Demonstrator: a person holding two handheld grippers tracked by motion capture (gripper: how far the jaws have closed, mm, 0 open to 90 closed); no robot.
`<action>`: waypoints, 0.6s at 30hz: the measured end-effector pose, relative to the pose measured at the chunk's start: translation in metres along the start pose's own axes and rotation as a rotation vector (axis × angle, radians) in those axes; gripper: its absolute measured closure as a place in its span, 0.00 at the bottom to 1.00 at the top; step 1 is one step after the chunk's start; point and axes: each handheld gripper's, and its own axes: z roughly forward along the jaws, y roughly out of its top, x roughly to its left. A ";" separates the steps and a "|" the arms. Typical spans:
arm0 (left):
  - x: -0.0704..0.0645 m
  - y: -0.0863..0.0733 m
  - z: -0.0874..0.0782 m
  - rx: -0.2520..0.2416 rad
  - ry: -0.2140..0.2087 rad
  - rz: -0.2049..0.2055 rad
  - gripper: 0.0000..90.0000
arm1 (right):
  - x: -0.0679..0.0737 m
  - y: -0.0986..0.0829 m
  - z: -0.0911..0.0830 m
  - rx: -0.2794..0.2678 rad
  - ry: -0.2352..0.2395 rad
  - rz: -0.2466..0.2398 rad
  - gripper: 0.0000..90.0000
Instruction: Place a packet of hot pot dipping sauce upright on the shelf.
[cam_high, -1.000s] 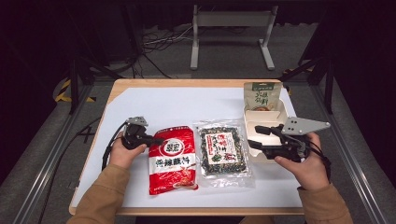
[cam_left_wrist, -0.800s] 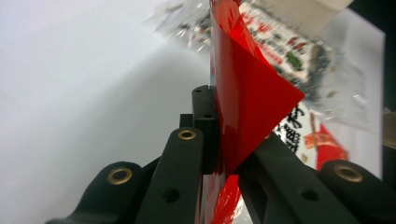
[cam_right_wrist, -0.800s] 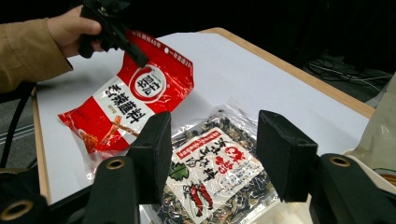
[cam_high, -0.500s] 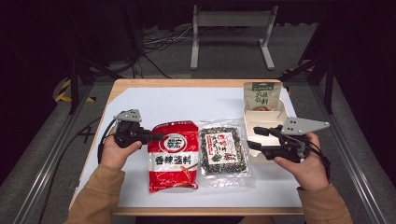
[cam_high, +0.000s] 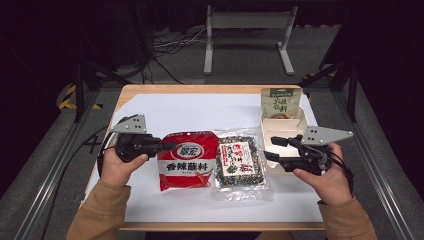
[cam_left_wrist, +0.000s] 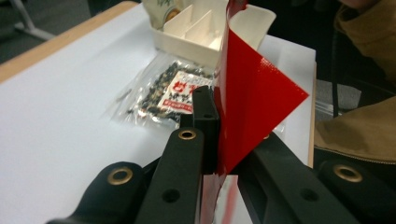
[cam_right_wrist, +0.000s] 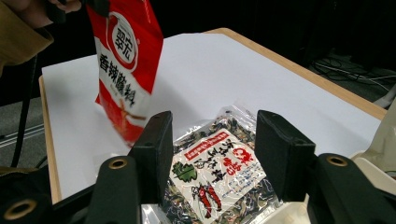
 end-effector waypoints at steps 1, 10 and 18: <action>-0.004 0.003 -0.001 -0.003 -0.001 0.018 0.99 | 0.000 0.000 0.000 0.001 0.002 -0.001 0.53; -0.025 0.017 -0.009 -0.046 0.042 0.095 0.99 | 0.007 0.004 0.003 -0.010 0.007 -0.024 0.53; -0.035 0.023 -0.010 -0.113 -0.040 0.097 0.99 | 0.015 0.005 0.012 -0.002 0.057 -0.040 0.51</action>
